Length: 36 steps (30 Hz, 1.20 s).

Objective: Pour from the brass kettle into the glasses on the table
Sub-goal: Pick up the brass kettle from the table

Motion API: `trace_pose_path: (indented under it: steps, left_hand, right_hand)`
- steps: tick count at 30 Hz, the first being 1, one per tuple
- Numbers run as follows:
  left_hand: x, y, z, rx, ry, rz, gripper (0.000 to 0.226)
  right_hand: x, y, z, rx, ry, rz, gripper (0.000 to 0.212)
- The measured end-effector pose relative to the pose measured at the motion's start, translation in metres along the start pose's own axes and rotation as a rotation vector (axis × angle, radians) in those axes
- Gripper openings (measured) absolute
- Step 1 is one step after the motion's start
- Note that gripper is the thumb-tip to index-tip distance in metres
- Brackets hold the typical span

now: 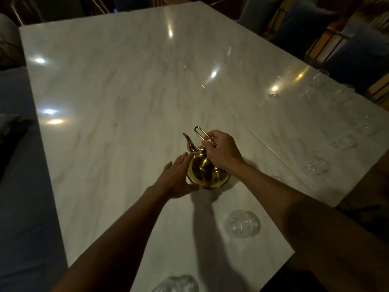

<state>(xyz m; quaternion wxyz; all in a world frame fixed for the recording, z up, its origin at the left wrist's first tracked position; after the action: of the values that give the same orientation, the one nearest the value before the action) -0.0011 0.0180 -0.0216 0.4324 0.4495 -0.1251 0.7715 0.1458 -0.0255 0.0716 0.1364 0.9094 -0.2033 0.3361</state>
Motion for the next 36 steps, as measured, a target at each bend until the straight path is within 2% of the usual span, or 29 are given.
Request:
trace_pose_path:
  steps: [3, 8, 12, 16, 24, 32, 36]
  left_hand:
    - [0.016, 0.028, 0.009, -0.061, 0.028, 0.061, 0.116]
    - [0.040, 0.088, 0.022, -0.187, 0.088, 0.223, 0.120]
    - [0.047, 0.145, 0.028, -0.296, 0.091, 0.265, 0.122]
    - [0.047, 0.205, 0.041, -0.378, 0.098, 0.221, 0.118]
    - [0.017, 0.309, 0.066, -0.455, 0.232, 0.083, 0.107]
    - [-0.043, 0.370, 0.068, -0.448, 0.330, -0.034, 0.108]
    - [-0.067, 0.389, 0.065, -0.414, 0.302, -0.065, 0.098]
  right_hand:
    - [0.010, 0.024, -0.032, 0.066, -0.005, 0.030, 0.020]
    - [0.019, 0.084, -0.086, 0.176, 0.011, 0.090, 0.042]
    - [0.023, 0.148, -0.121, 0.238, 0.050, 0.178, 0.046]
    - [0.022, 0.216, -0.140, 0.230, 0.074, 0.285, 0.045]
    - [0.006, 0.339, -0.145, 0.111, 0.088, 0.372, 0.043]
    - [-0.022, 0.411, -0.117, -0.016, 0.102, 0.337, 0.043]
    - [-0.040, 0.431, -0.098, -0.065, 0.121, 0.298, 0.041]
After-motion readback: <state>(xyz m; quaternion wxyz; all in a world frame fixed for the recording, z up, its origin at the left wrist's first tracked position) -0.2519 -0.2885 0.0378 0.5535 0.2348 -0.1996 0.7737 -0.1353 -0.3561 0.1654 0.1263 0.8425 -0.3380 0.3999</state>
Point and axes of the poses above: each hand's wrist, its own y-axis away from the middle knuckle, its own x-axis out of the back of the hand, z = x × y, the point moved 4 cm from there along -y, towards the middle knuckle, and after that the axes turned 2 degrees about -x, right-handed, at the moved point
